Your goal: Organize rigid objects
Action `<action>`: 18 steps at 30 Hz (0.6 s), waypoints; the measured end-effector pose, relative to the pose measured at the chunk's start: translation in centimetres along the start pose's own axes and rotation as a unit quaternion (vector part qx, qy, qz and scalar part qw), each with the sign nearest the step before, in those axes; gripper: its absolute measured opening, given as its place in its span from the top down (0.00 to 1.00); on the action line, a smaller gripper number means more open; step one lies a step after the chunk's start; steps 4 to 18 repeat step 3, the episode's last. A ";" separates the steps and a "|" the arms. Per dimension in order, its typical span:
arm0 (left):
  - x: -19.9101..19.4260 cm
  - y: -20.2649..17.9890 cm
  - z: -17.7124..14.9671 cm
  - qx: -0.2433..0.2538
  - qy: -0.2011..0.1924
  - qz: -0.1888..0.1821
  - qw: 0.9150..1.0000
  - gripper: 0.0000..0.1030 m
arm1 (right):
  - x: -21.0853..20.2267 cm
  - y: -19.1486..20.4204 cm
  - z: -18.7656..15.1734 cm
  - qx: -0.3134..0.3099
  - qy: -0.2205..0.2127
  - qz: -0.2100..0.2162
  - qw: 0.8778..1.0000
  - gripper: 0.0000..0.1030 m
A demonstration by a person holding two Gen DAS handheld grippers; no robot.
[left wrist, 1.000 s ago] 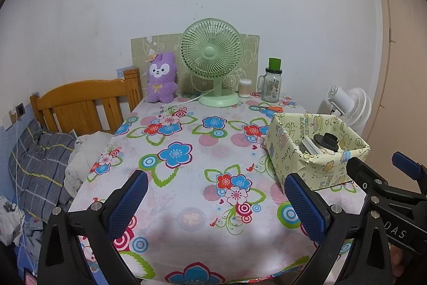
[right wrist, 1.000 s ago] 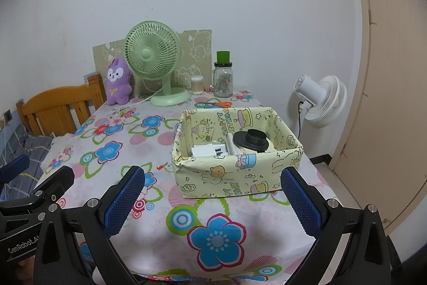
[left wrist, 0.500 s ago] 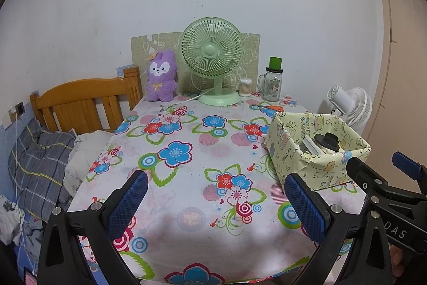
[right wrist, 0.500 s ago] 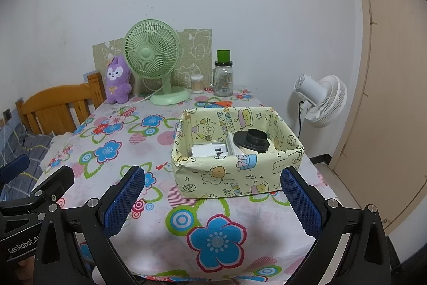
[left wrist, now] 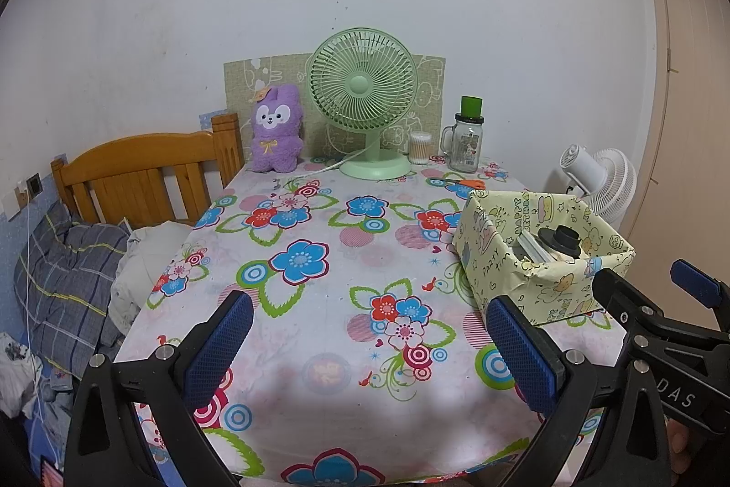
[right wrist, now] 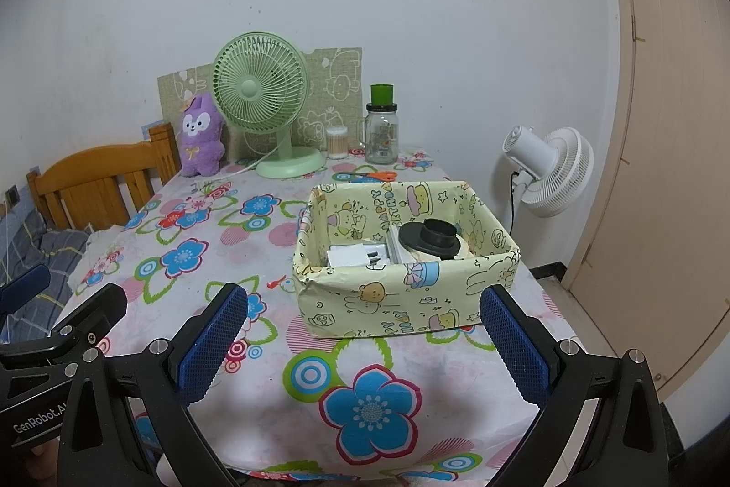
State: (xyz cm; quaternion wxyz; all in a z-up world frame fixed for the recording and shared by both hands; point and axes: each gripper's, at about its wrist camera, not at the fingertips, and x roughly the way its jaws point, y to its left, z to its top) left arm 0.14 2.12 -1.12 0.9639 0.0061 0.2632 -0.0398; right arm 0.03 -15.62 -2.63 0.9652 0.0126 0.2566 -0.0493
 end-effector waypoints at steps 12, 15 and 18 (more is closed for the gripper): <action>0.0 0.0 0.0 0.000 0.000 0.000 1.000 0.00 | 0.0 0.0 0.0 0.000 0.000 0.000 1.000 0.00; 0.0 0.0 0.0 0.000 0.000 0.000 1.000 0.00 | 0.0 0.0 0.0 0.000 0.000 0.000 1.000 0.00; 0.0 0.0 0.0 0.000 0.000 0.000 1.000 0.00 | 0.0 0.0 0.0 0.000 0.000 0.000 1.000 0.00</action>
